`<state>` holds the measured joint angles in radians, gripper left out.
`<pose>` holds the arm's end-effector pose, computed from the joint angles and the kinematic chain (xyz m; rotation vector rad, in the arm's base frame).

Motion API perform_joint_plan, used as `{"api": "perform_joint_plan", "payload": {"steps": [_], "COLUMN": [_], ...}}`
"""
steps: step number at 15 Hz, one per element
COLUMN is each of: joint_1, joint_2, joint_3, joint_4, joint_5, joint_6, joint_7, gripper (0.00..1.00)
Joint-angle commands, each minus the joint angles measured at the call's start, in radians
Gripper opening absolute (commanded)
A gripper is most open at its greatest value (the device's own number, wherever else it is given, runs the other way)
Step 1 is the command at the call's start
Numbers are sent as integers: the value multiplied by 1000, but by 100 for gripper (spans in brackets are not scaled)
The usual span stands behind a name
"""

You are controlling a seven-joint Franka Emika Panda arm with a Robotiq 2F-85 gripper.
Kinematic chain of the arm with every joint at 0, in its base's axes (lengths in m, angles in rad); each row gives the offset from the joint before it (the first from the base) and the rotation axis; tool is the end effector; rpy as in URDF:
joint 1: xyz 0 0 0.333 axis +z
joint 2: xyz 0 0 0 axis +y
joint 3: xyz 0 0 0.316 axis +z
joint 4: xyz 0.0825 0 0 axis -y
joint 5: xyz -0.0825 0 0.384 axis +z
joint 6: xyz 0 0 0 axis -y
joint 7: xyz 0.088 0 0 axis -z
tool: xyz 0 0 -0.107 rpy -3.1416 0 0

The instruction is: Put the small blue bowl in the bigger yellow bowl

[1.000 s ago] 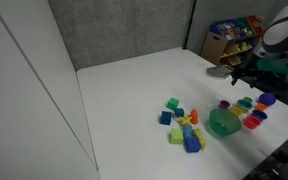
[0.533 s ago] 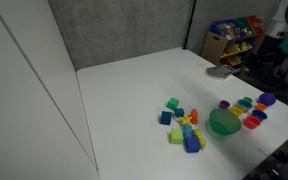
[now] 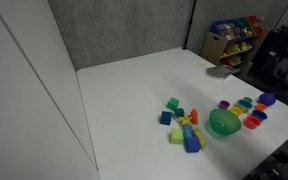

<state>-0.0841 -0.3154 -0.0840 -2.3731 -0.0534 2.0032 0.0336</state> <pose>0.4337 -0.0778 0.4401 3.1105 -0.2699 -0.0882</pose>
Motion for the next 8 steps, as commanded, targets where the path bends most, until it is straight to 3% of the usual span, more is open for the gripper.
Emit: {"api": "perform_joint_plan", "payload": {"steps": [1, 4, 5, 8], "joint_1": [23, 36, 25, 31], "joint_2": [-133, -188, -143, -174], "joint_3": [-4, -1, 4, 5], "joint_4": [-22, -24, -5, -13], "joint_5": [56, 77, 60, 64], "joint_6": [-91, -146, -123, -137], "joint_7": [-79, -101, -73, -80], "gripper": [100, 100, 100, 100]}}
